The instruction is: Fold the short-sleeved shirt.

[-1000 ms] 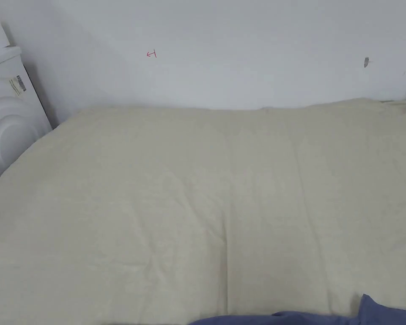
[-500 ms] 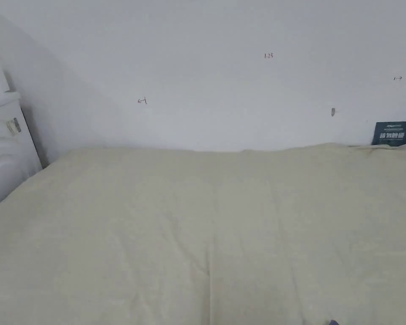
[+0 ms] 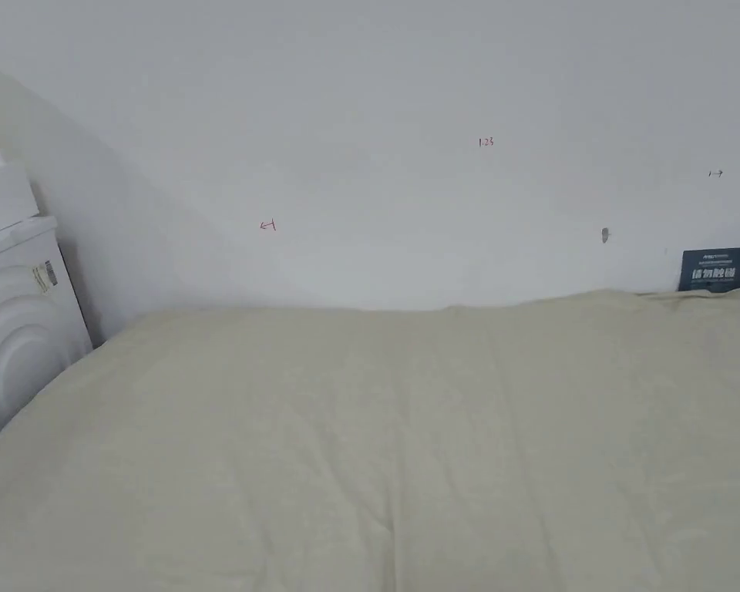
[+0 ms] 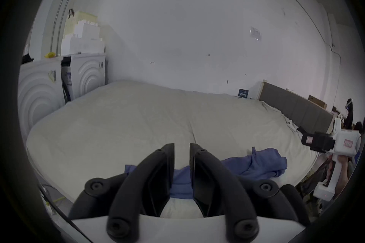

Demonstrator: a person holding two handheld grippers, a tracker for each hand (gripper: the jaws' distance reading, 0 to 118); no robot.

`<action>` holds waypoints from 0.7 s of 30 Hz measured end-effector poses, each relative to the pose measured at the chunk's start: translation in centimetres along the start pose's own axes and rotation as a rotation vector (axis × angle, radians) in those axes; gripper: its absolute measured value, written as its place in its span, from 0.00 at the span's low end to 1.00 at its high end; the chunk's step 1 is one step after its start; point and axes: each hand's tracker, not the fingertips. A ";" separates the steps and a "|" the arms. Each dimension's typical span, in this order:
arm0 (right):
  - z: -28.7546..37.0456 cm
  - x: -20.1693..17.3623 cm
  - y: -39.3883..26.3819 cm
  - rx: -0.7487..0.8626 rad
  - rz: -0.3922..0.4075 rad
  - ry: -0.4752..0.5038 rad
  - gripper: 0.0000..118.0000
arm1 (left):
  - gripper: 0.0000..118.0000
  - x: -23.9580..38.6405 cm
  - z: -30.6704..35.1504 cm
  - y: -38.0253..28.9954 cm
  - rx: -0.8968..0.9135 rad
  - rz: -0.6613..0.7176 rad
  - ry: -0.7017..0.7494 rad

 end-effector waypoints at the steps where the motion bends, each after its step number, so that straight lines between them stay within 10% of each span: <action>1: 0.1 -0.2 0.1 -0.010 0.003 -0.003 0.03 | 0.06 -0.4 0.0 -0.2 -0.011 0.025 -0.012; 11: 0.1 -0.3 -0.3 -0.044 -0.029 0.020 0.01 | 0.02 -6.4 -1.2 -1.2 -0.068 0.194 -0.033; 13: 0.1 -0.5 -0.3 -0.065 -0.039 0.039 0.01 | 0.21 -9.9 -2.5 -1.7 -0.074 0.279 -0.052; 16: -0.3 -0.8 -0.8 -0.093 -0.026 0.048 0.01 | 0.87 -15.7 -5.4 -3.1 -0.129 0.454 -0.104; 21: -0.6 -1.6 -1.1 -0.142 -0.013 0.054 0.02 | 0.89 -22.4 -10.2 -6.5 -0.174 0.657 -0.072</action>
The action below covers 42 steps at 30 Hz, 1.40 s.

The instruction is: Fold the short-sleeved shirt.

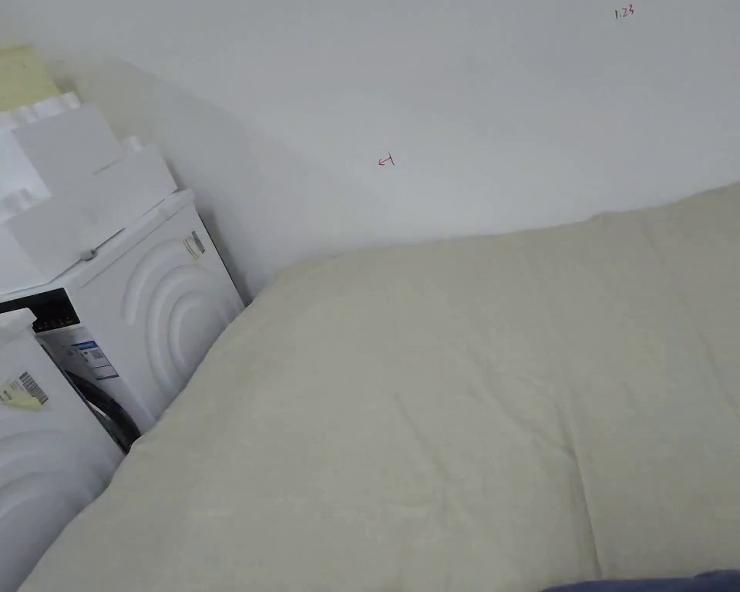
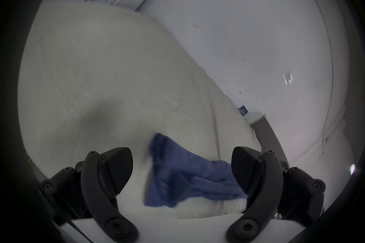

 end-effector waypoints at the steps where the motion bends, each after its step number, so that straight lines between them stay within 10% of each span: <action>1: 0.0 -0.1 0.0 -0.006 0.002 0.003 0.02 | 0.89 -0.8 -1.0 0.1 -0.019 0.023 0.018; 13: -0.8 -0.2 0.2 -0.038 -0.052 0.014 0.02 | 0.79 -1.1 -7.3 -2.0 -0.187 0.148 -0.216; 17: -1.1 -0.5 -0.1 -0.056 -0.041 0.004 0.02 | 0.25 -1.0 -8.5 -2.8 -0.241 0.173 -0.162; 20: -1.0 -0.3 -0.2 -0.060 -0.051 0.010 0.02 | 0.15 -1.1 -8.0 -3.0 -0.209 0.202 -0.156; 35: -1.6 0.0 -0.9 -0.075 -0.088 0.005 0.02 | 0.11 -0.3 -1.2 6.0 -0.044 0.020 0.056; 42: -1.7 0.0 -1.2 -0.076 -0.119 0.023 0.02 | 0.11 12.3 -3.3 -1.5 -0.033 -0.099 -0.035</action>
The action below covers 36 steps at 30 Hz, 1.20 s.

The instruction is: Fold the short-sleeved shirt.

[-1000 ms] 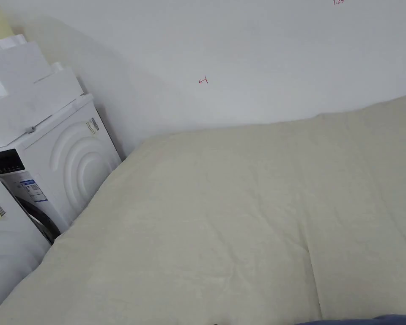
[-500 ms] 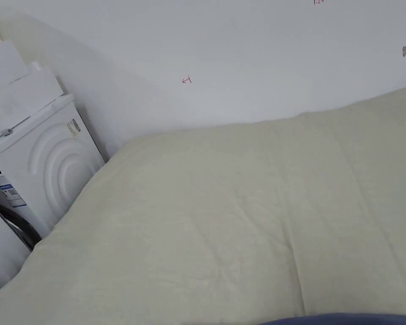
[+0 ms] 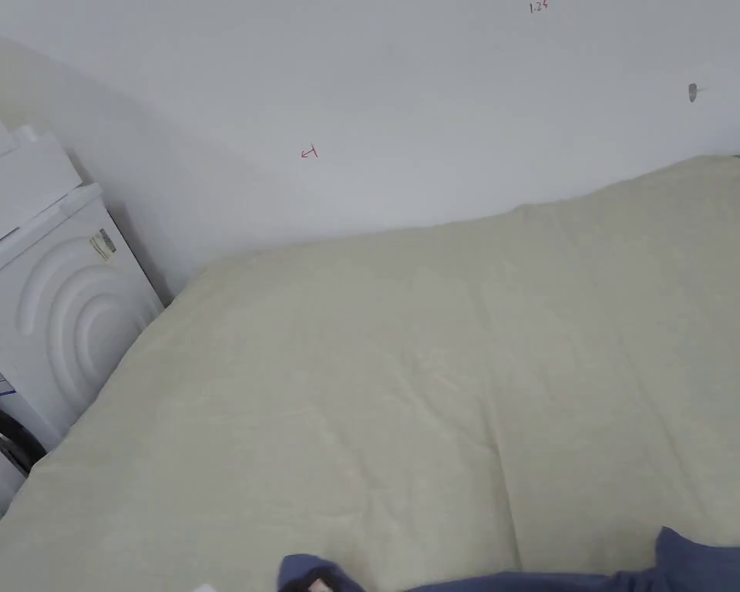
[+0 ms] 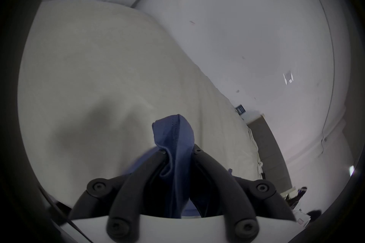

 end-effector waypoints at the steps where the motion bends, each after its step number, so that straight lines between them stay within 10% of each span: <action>1: 0.2 0.0 -0.1 -0.001 0.007 0.000 0.02 | 0.11 1.3 -1.4 -1.5 -0.002 -0.011 0.007; 11: 2.4 2.3 -0.6 0.031 -0.063 -0.055 0.02 | 0.14 6.4 -12.0 -10.0 -0.192 -0.117 0.102; 18: 1.8 3.7 -1.3 0.031 -0.083 -0.046 0.02 | 0.82 9.1 -8.4 -6.7 -0.149 -0.185 -0.067; 22: 1.6 3.3 -1.1 0.025 -0.072 -0.014 0.02 | 0.72 9.0 -4.9 -4.9 0.008 -0.160 -0.020; 25: 1.5 3.3 -1.2 0.017 -0.076 0.000 0.02 | 0.20 6.4 -6.6 -6.6 -0.072 -0.127 0.052; 30: 2.2 3.3 -1.4 0.011 -0.057 -0.024 0.02 | 0.18 4.3 -11.2 -11.5 -0.343 0.065 -0.050; 36: 2.4 4.2 -1.4 0.011 -0.083 -0.048 0.02 | 0.15 5.6 -14.6 -14.6 -0.365 -0.039 -0.033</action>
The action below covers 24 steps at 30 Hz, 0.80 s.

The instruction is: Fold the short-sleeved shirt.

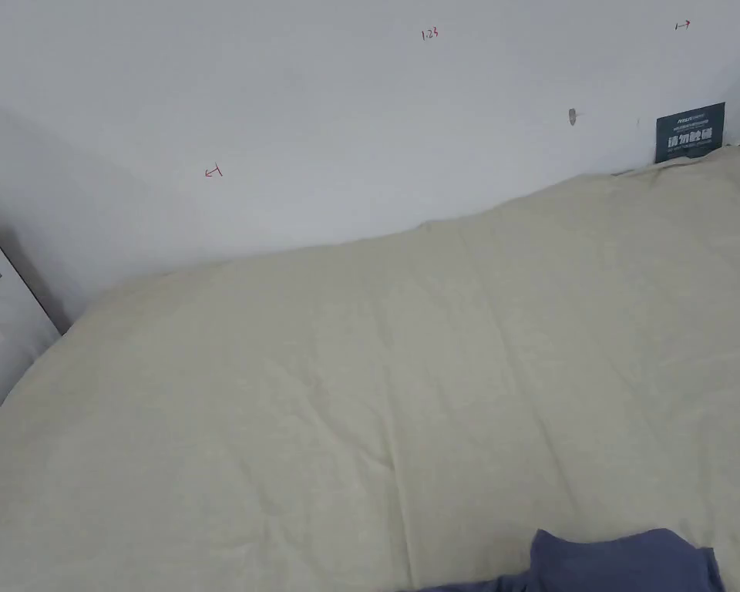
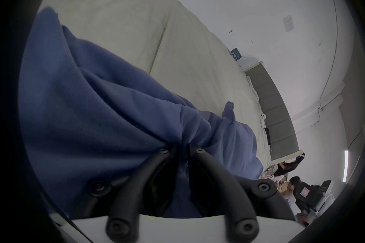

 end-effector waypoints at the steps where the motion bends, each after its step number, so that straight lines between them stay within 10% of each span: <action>1: 0.0 0.0 0.0 -0.001 -0.002 0.001 0.02 | 0.11 0.2 -0.1 0.1 0.003 -0.002 0.003; 10: -0.7 -1.6 0.4 0.000 0.011 0.039 0.02 | 0.12 -0.3 8.1 2.7 0.143 -0.028 -0.103; 14: -1.1 -1.9 0.5 -0.009 0.025 0.055 0.02 | 0.94 -4.3 13.5 5.2 0.231 0.037 -0.055; 15: -1.2 -1.9 0.5 -0.014 0.023 0.060 0.02 | 0.99 -5.9 14.4 5.7 0.229 0.034 -0.043; 24: -1.1 -2.5 0.2 -0.030 0.026 0.061 0.02 | 0.89 -11.5 10.3 3.7 0.206 0.265 -0.131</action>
